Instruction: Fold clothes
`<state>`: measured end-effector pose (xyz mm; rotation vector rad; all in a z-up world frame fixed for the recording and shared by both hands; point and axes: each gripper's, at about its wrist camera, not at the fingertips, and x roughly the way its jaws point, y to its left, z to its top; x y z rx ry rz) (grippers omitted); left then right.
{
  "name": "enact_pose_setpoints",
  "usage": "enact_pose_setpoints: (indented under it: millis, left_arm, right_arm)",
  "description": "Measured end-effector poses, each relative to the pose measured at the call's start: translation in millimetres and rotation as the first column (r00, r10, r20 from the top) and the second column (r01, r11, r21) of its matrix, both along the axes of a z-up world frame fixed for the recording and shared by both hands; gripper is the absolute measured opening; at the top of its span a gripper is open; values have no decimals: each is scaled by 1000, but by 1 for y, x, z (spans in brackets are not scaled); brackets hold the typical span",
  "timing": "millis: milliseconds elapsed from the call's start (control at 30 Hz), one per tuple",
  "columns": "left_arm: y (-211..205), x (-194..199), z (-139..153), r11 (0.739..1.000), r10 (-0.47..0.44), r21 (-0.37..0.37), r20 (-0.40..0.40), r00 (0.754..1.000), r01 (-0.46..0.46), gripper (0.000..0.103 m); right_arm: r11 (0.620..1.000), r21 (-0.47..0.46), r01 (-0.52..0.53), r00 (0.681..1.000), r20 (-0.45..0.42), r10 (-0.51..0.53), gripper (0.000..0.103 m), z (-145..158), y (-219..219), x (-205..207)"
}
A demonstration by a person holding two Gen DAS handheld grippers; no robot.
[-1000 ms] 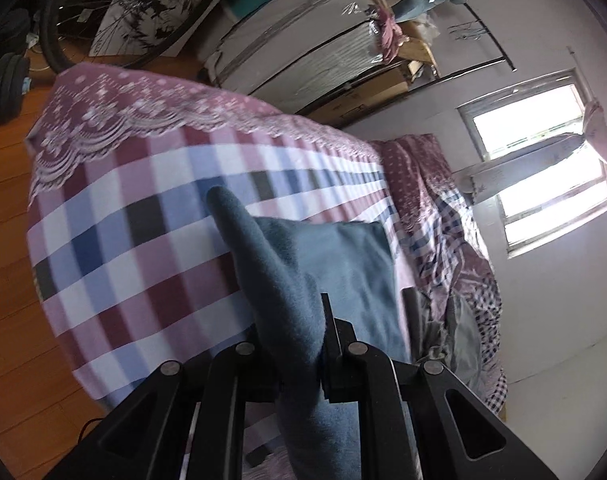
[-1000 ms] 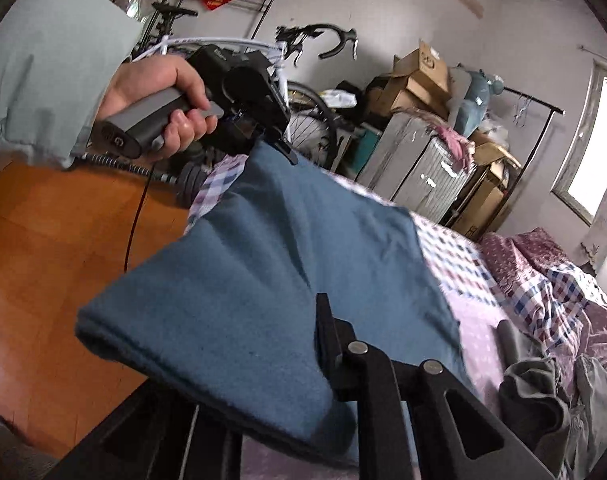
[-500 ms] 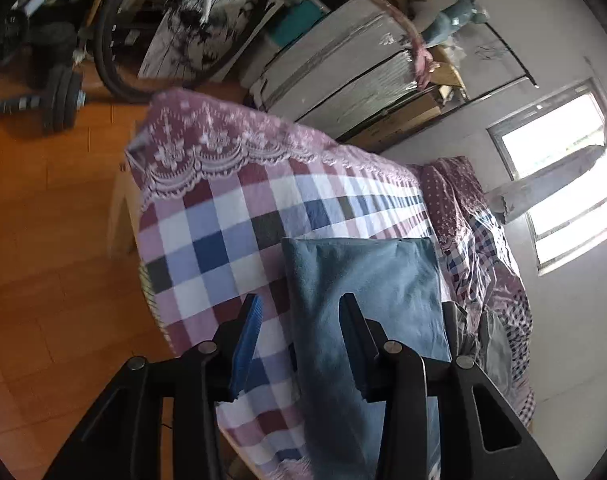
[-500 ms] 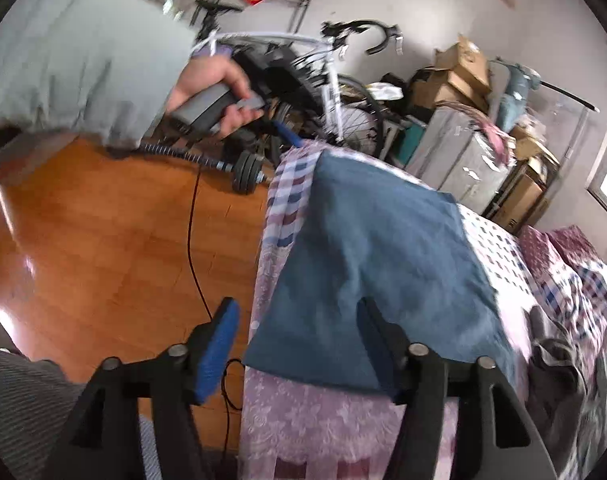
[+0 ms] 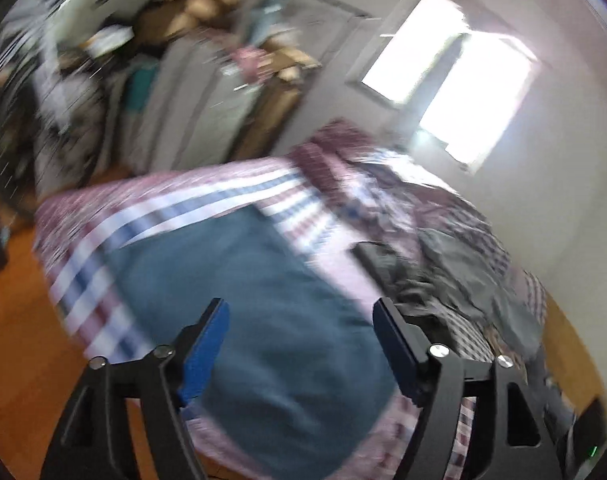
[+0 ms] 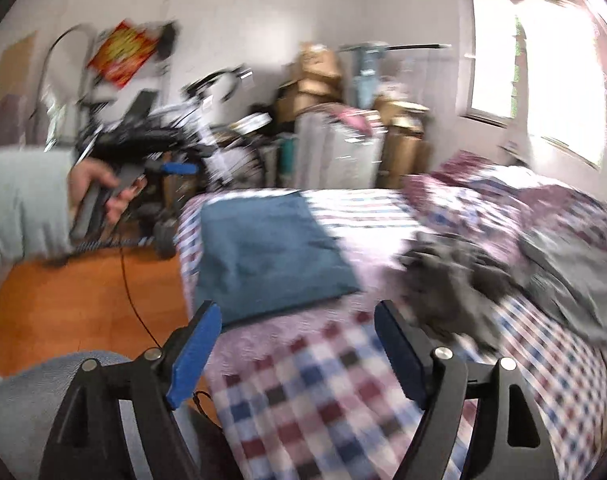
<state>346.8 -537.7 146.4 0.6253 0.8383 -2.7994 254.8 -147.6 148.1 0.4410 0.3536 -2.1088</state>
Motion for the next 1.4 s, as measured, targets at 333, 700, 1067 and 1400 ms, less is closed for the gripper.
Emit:
enact_pose_setpoints:
  millis: [333,700,1067,1400]
  left_arm:
    - [164,-58,78,949,-303,-119,-91,949,292,84]
    - [385,-134,84,791,-599,-174,-24,800,587,86]
    - [512,-246,14,807,-546,-151,179,819,571,86]
    - [539,-320,-87,851,-466,-92,318,826,516,86]
  right_arm:
    - [945,-175,278,960,94,-265,90,32,143,-19]
    - [786,-222,578,815,208,-540,102,39,272,-73]
    - [579,-137,804,587,339,-735,103,14,361,-157]
    - [576,65,815,523,348,-778,103,-60,362,-232]
